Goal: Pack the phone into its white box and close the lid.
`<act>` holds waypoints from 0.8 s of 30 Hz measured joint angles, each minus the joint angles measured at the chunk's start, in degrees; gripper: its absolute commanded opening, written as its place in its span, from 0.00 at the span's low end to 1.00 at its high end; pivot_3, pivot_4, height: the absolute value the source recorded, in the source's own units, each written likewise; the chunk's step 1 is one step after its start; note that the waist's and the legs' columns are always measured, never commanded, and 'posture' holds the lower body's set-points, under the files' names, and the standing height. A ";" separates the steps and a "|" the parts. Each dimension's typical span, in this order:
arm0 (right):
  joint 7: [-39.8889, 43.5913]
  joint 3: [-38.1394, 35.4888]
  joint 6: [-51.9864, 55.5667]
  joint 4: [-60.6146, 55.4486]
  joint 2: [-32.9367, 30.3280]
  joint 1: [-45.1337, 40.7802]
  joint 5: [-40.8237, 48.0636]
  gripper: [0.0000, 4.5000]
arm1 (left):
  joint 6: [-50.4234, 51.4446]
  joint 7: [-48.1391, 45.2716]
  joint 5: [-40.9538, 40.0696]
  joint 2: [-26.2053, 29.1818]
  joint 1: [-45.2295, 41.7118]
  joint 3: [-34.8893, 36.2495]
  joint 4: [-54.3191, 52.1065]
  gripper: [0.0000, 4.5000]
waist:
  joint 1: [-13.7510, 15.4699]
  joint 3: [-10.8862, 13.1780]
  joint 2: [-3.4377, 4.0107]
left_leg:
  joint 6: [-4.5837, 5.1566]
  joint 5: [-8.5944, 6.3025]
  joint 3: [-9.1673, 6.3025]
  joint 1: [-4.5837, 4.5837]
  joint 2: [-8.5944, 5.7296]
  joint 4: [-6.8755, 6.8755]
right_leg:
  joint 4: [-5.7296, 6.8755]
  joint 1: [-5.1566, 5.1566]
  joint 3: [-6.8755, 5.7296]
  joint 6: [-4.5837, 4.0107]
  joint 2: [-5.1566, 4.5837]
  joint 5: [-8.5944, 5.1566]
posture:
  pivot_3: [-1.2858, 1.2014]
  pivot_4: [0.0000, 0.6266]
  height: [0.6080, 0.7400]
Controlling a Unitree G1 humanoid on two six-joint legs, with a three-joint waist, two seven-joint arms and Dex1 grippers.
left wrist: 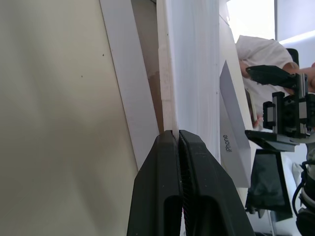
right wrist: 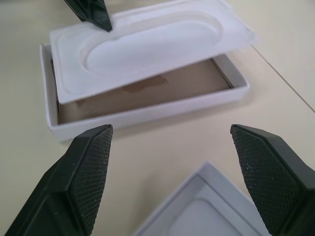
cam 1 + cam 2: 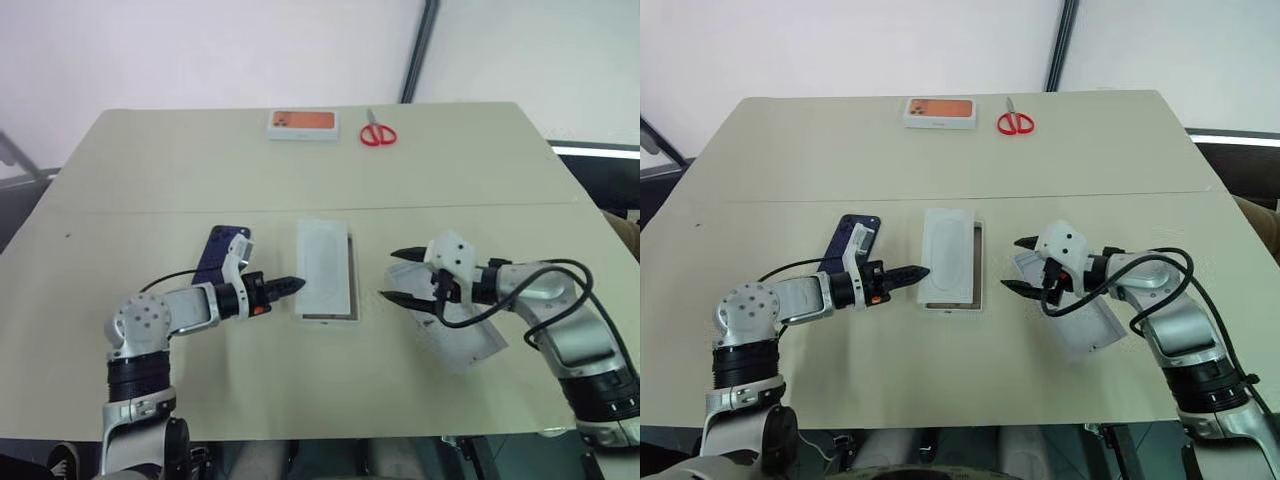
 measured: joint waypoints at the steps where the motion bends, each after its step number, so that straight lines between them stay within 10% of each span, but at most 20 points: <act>1: -0.13 0.00 -0.19 0.05 0.00 0.00 -0.07 0.89 | 0.07 0.13 0.00 -0.15 0.00 -0.01 0.00 0.00 | 0.02 0.00 -0.01 | 0.00 0.00 0.00 -0.02 0.00 0.03 | 0.00 0.00 0.00 0.03 0.00 0.01 | 0.52 0.24 1.00; 6: -0.51 0.11 -1.08 0.73 0.23 -0.10 -1.09 0.90 | 0.56 -0.09 -0.05 -0.15 0.09 -0.40 -1.07 0.21 | 0.06 0.01 -0.02 | 0.00 0.00 -0.02 -0.05 0.00 0.01 | -0.01 -0.02 -0.01 0.04 0.01 0.02 | 0.52 0.24 1.00; 13: -0.85 1.04 -1.12 1.16 1.23 -0.30 -1.47 0.90 | 0.58 -2.51 -1.26 0.14 0.19 -1.83 -4.17 0.98 | 0.03 -0.01 0.01 | -0.01 0.00 -0.02 -0.03 0.01 0.03 | 0.00 0.01 -0.02 0.03 0.02 0.02 | 0.52 0.24 1.00; 24: -3.23 1.27 2.25 0.82 7.06 -3.87 0.32 0.90 | -1.96 -5.88 -0.16 8.23 0.33 -3.03 -5.13 0.99 | -0.23 0.01 0.01 | -0.04 0.02 -0.04 -0.06 0.08 -0.06 | 0.00 -0.09 0.01 0.02 0.12 0.02 | 0.52 0.24 1.00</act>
